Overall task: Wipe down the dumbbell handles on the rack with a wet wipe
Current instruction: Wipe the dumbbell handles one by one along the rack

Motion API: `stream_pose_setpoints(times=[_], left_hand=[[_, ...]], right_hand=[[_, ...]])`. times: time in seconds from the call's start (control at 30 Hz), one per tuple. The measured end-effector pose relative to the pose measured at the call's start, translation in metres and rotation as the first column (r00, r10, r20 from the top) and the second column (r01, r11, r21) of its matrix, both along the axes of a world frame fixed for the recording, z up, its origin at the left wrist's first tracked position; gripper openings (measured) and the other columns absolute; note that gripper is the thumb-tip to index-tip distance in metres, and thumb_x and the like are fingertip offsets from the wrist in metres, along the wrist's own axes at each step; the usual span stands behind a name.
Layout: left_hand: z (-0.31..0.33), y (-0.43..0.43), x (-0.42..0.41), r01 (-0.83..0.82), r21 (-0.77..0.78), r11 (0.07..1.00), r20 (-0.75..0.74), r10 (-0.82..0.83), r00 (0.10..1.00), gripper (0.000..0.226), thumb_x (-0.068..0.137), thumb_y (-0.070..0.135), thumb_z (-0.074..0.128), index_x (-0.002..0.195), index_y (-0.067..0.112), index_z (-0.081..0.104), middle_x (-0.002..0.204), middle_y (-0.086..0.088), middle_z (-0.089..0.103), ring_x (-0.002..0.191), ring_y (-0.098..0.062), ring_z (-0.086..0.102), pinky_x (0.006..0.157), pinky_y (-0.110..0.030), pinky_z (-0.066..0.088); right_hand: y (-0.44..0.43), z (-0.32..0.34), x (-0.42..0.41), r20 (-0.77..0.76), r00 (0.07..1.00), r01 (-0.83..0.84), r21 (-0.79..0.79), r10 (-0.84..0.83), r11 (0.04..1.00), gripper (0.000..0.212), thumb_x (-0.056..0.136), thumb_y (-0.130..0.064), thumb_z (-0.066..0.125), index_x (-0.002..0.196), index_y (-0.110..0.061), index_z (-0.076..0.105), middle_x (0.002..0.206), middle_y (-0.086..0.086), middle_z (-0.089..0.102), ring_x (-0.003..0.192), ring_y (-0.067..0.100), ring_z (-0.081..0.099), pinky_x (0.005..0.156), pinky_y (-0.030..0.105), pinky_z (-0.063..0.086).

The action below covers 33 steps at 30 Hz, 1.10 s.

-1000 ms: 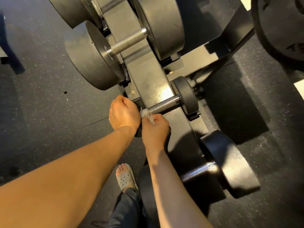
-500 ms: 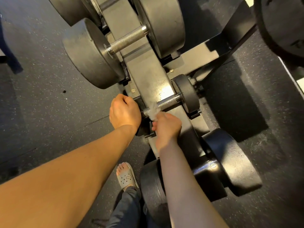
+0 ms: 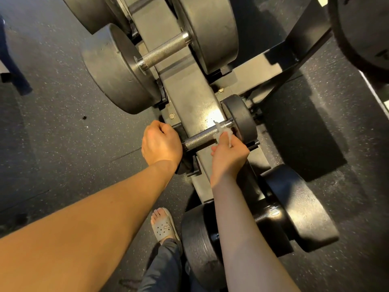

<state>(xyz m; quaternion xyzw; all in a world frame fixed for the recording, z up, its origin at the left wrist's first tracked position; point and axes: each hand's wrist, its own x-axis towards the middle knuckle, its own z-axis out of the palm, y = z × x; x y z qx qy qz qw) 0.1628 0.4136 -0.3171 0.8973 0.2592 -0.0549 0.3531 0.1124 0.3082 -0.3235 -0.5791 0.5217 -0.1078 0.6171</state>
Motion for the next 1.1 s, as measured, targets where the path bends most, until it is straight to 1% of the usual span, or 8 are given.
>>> stream_pose_setpoints(times=[0.1,0.2,0.37,0.5,0.6,0.8,0.97,1.1], left_hand=[[0.0,0.0,0.0,0.0,0.002,1.0,0.003,0.0,1.0,0.025,0.101,0.022,0.04,0.08,0.017,0.053,0.087,-0.006,0.06,0.083,-0.028,0.055,0.075,-0.041,0.042],[-0.002,0.0,-0.001,0.003,-0.01,1.0,0.003,-0.003,1.0,0.025,0.1,0.022,0.041,0.077,0.017,0.05,0.083,-0.006,0.057,0.079,-0.026,0.051,0.07,-0.039,0.037],[-0.003,0.0,-0.002,-0.001,0.0,1.0,-0.003,0.001,1.0,0.025,0.099,0.024,0.041,0.075,0.018,0.048,0.083,-0.007,0.056,0.077,-0.025,0.048,0.069,-0.038,0.034],[-0.002,-0.001,-0.001,0.006,0.008,1.0,-0.009,-0.006,1.0,0.029,0.099,0.024,0.042,0.069,0.024,0.041,0.082,-0.006,0.054,0.076,-0.025,0.047,0.068,-0.037,0.033],[-0.002,0.0,-0.001,0.011,0.004,1.0,-0.012,-0.011,1.0,0.029,0.099,0.024,0.042,0.071,0.023,0.043,0.083,-0.006,0.056,0.077,-0.026,0.05,0.068,-0.038,0.036],[-0.002,0.0,0.0,0.017,0.031,0.999,-0.012,-0.017,1.0,0.026,0.1,0.025,0.042,0.076,0.018,0.048,0.084,-0.007,0.057,0.078,-0.027,0.051,0.069,-0.038,0.036],[-0.003,0.0,0.0,0.021,0.034,0.999,-0.007,-0.021,1.0,0.027,0.101,0.026,0.042,0.077,0.018,0.049,0.085,-0.008,0.058,0.08,-0.028,0.054,0.071,-0.042,0.043],[-0.002,0.0,0.0,0.026,0.019,0.999,0.0,-0.026,1.0,0.027,0.101,0.027,0.042,0.075,0.022,0.048,0.086,-0.008,0.061,0.081,-0.029,0.058,0.074,-0.047,0.05]], right_hand=[[-0.002,0.001,-0.005,-0.05,0.994,-0.099,0.058,0.102,0.993,0.031,0.105,-0.018,0.054,0.08,-0.011,0.071,0.065,0.005,0.062,0.061,0.015,0.058,0.061,0.035,0.051],[-0.005,0.008,0.003,-0.001,0.99,0.139,0.198,-0.141,0.97,0.024,0.104,-0.016,0.056,0.095,-0.001,0.073,0.061,0.003,0.059,0.052,0.008,0.054,0.051,0.022,0.046],[0.01,0.005,0.027,0.025,0.976,0.212,0.06,-0.214,0.975,0.03,0.095,-0.027,0.071,0.1,0.002,0.074,0.085,0.012,0.073,0.072,0.015,0.071,0.062,0.029,0.06],[0.008,0.003,0.03,-0.056,0.991,0.121,0.037,-0.119,0.992,0.03,0.097,-0.037,0.067,0.099,-0.007,0.068,0.085,0.003,0.07,0.075,0.013,0.068,0.06,0.017,0.056],[0.004,-0.002,0.02,-0.001,0.992,0.128,0.114,-0.128,0.985,0.047,0.1,-0.046,0.058,0.111,-0.002,0.068,0.094,0.013,0.072,0.083,0.025,0.072,0.074,0.04,0.062],[-0.005,0.003,0.017,0.005,0.948,0.27,0.513,-0.318,0.815,0.024,0.108,-0.026,0.045,0.098,-0.007,0.055,0.062,0.002,0.043,0.047,0.01,0.037,0.041,0.023,0.028],[0.001,0.007,0.023,-0.02,0.948,0.292,0.455,-0.318,0.842,0.025,0.105,-0.026,0.049,0.097,-0.004,0.057,0.064,0.004,0.048,0.047,0.01,0.04,0.04,0.021,0.031],[0.007,-0.001,0.022,0.046,0.99,0.125,0.168,-0.135,0.978,0.036,0.099,-0.036,0.064,0.117,-0.006,0.069,0.101,0.008,0.073,0.085,0.012,0.068,0.066,0.017,0.055]])
